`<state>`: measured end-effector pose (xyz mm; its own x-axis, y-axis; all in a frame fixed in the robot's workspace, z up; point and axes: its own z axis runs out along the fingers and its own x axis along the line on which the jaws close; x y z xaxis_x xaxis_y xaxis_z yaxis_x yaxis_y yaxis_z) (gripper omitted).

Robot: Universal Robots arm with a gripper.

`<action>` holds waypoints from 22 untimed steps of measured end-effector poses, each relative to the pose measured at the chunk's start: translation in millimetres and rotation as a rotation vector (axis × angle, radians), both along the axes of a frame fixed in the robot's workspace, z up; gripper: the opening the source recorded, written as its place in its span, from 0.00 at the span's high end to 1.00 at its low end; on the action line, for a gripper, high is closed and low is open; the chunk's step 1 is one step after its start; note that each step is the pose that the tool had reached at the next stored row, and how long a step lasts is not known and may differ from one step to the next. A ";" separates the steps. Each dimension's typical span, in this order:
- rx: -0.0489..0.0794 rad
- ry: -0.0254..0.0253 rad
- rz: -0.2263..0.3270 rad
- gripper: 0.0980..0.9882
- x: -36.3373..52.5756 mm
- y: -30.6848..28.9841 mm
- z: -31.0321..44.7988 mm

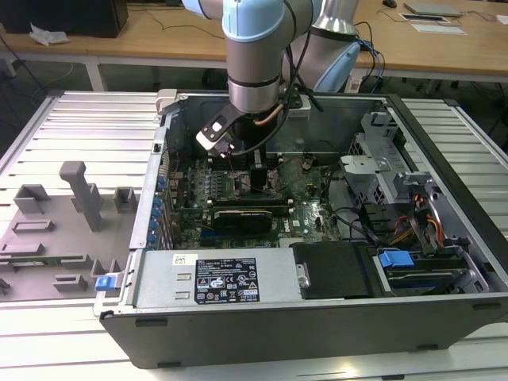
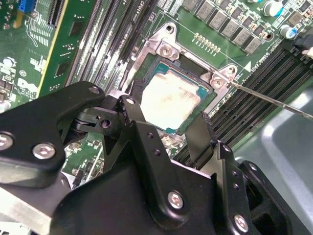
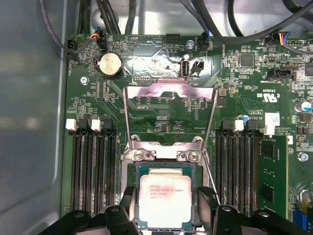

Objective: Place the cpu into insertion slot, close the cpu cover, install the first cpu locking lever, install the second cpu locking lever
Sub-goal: 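Place the cpu into insertion slot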

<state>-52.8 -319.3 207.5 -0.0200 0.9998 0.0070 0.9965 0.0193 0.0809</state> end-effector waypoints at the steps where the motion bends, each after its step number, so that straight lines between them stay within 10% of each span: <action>1: 0.000 -0.0002 0.000 0.42 0.0 0.0 0.0; 6: 0.000 -0.0001 0.000 0.42 0.0 0.0 0.3; 16: 0.000 0.0000 0.000 0.99 0.0 0.0 0.9; 22: 0.000 0.0000 0.000 0.99 0.0 0.0 1.2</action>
